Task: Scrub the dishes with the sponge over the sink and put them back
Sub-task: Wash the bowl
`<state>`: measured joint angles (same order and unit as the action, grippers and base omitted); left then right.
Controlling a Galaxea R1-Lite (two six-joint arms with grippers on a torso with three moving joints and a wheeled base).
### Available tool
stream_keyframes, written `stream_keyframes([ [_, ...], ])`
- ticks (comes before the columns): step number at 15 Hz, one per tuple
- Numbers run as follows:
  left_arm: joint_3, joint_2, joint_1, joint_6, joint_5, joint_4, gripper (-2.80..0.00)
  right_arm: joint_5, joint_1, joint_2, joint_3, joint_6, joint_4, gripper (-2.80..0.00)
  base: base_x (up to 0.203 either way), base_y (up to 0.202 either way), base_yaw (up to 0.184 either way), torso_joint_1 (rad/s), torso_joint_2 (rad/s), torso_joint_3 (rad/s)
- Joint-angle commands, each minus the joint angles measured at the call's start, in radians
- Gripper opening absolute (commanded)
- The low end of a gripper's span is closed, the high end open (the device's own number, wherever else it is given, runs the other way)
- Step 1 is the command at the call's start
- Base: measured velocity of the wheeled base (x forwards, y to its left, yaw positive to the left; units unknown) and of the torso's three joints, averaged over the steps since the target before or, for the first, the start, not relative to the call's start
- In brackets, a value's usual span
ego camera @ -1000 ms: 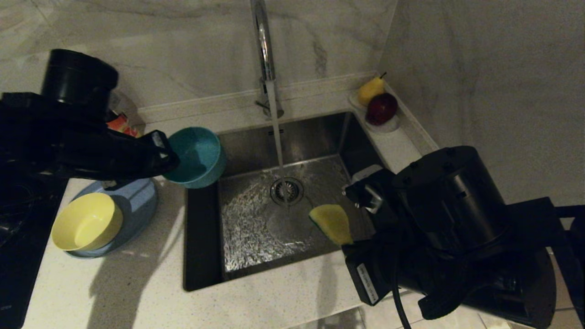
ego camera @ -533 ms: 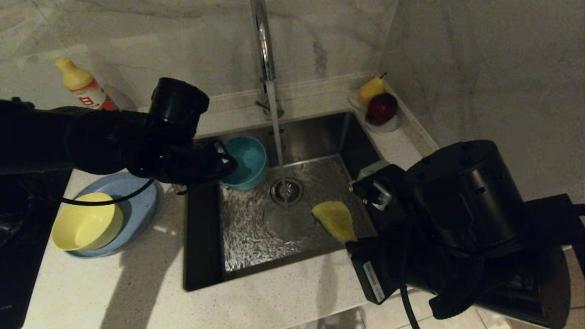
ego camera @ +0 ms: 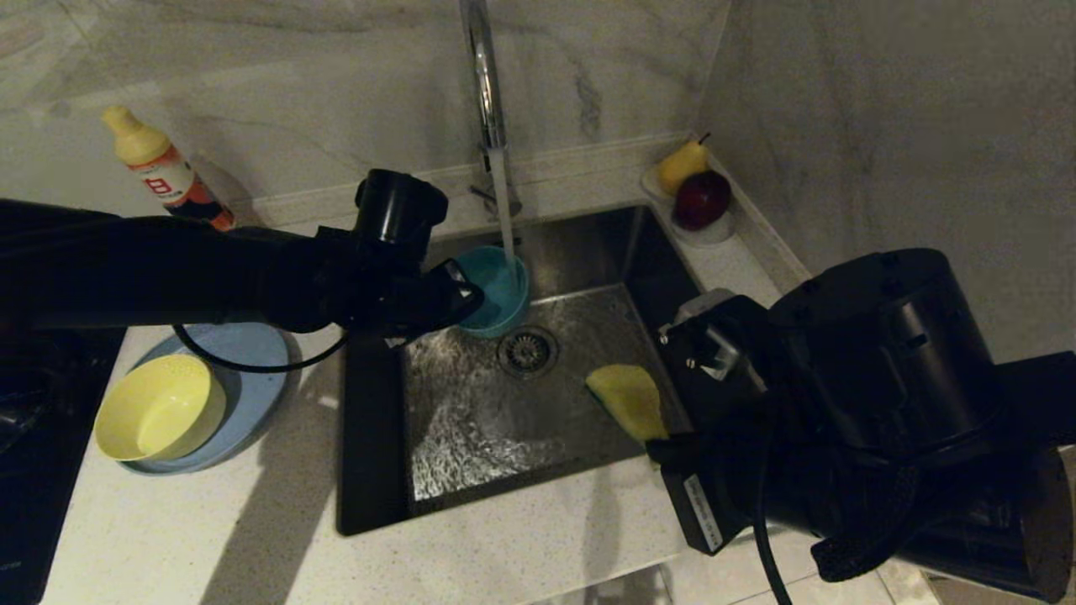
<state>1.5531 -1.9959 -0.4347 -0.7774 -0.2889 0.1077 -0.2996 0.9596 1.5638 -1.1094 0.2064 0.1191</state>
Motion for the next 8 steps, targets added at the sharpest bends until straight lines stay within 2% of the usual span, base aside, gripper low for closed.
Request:
stream_keyframes([
  [1, 0.022, -0.042, -0.005, -0.009, -0.003, 0.0, -2.8, 0.0, -0.004, -0.004, 0.002, 0.002, 0.001, -2.8, 0.0, 0.0, 0.0, 0.0, 0.0, 0.0],
  [8, 0.012, -0.037, -0.014, -0.021, -0.027, 0.007, -2.8, 0.004, -0.009, -0.01, -0.004, 0.002, 0.001, -2.8, 0.0, 0.0, 0.0, 0.0, 0.0, 0.0],
])
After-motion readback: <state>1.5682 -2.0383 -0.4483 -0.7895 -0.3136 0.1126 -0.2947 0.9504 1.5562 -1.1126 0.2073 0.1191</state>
